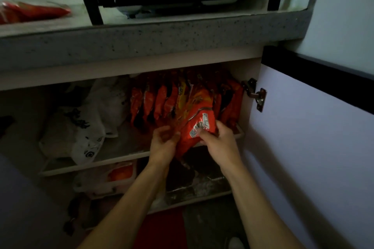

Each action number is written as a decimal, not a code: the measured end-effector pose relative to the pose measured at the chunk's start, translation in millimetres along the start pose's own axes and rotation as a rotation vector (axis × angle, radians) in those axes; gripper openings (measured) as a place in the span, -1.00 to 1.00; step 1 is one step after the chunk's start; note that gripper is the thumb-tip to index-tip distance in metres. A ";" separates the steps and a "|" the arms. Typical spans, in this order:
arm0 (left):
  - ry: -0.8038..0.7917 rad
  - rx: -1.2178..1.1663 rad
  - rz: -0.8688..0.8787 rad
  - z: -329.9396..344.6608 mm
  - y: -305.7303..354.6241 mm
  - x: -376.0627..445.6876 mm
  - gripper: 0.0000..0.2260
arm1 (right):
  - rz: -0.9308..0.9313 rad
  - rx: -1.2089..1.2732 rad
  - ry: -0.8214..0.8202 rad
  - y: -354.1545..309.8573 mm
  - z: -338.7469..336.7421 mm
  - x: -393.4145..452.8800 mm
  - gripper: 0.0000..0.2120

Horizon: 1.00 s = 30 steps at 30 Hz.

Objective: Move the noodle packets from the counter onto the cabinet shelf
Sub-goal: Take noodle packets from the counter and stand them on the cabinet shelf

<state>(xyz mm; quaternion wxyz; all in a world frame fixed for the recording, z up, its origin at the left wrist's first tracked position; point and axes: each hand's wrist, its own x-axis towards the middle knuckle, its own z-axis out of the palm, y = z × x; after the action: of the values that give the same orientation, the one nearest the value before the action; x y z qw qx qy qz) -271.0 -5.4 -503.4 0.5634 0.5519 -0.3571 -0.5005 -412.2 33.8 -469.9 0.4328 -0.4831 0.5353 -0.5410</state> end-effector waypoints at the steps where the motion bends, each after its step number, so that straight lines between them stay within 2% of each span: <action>1: -0.035 0.045 0.019 3.3 1.2 5.3 -0.82 | -0.032 -0.059 0.027 4.0 2.7 8.6 -0.88; 3: -0.151 0.120 0.019 7.5 -0.6 15.4 -0.78 | -0.085 -0.190 0.077 10.3 4.5 23.1 -0.86; 5: -0.267 0.213 0.031 9.8 3.2 21.0 -0.64 | -0.106 -0.258 0.094 11.3 3.9 34.3 -0.80; 8: -0.416 0.353 0.099 8.8 11.3 34.6 -0.41 | -0.108 -0.176 0.070 12.3 4.0 48.7 -0.76; 10: -0.454 0.395 0.154 9.9 7.7 46.7 -0.38 | -0.058 -0.051 0.048 13.8 3.7 54.0 -0.67; 12: -0.399 0.377 0.190 15.8 1.9 55.1 -0.42 | -0.022 -0.001 0.056 15.8 1.7 55.4 -0.66; 15: -0.331 0.400 0.260 25.5 -4.0 63.6 -0.46 | -0.056 -0.087 0.117 21.4 -3.6 55.8 -0.65; 18: -0.350 0.435 0.329 32.3 -8.1 68.6 -0.40 | -0.090 -0.219 0.172 34.2 -9.2 59.1 -0.47; 22: -0.368 0.502 0.454 32.6 -12.5 69.8 -0.35 | -0.053 -0.355 0.171 50.8 -12.6 61.7 -0.14; 24: -0.375 0.545 0.508 34.6 -13.2 73.9 -0.26 | -0.023 -0.418 0.166 53.5 -14.2 67.6 -0.01; 27: -0.333 0.643 0.512 43.4 -16.8 78.4 -0.11 | 0.047 -0.647 0.216 53.8 -12.8 79.1 0.07; 30: -0.238 0.772 0.509 49.5 -24.5 84.1 -0.10 | 0.093 -0.790 0.252 60.1 -7.4 90.4 0.11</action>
<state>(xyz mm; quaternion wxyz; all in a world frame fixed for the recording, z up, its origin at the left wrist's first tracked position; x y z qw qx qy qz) -301.9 -96.4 -533.3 0.3773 0.5547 -0.7027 -0.2370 -436.8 -57.3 -524.2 0.1696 -0.5174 0.7717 -0.3288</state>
